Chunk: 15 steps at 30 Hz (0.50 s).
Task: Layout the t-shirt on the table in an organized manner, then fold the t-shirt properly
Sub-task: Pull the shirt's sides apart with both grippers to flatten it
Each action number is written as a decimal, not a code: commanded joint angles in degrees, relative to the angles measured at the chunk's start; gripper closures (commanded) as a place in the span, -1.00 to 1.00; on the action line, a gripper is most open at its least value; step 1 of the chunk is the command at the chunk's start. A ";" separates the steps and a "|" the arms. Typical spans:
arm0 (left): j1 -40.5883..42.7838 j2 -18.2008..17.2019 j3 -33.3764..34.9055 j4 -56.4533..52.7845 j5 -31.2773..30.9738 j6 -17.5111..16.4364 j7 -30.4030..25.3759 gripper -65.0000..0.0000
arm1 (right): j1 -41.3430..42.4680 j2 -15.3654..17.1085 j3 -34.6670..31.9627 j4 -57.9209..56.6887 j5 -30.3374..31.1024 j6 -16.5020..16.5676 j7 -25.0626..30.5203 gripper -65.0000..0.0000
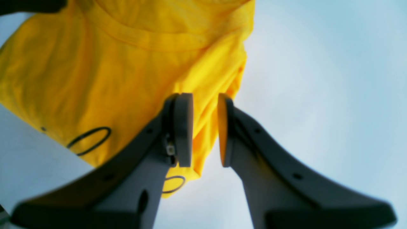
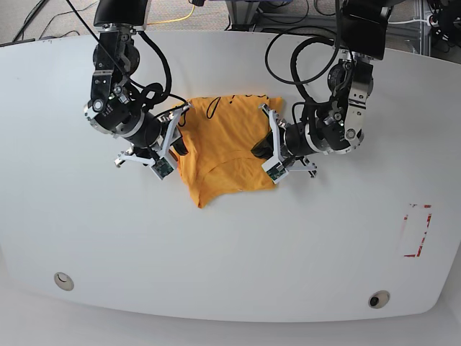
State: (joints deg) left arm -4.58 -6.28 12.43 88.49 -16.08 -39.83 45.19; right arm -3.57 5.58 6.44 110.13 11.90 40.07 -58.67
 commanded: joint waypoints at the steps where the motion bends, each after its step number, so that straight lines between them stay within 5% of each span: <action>1: -0.65 0.09 0.45 -2.47 -1.11 -0.17 -3.83 1.00 | -0.60 0.26 0.29 -1.07 0.63 -0.07 3.42 0.62; 15: -3.38 -1.85 0.19 -13.10 -1.29 -0.17 -9.98 1.00 | -2.01 1.05 0.20 -11.97 0.54 -0.07 12.74 0.62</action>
State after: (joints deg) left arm -6.92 -6.85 12.82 74.22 -17.82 -40.51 34.89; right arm -6.39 5.74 6.44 96.77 11.88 39.90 -46.70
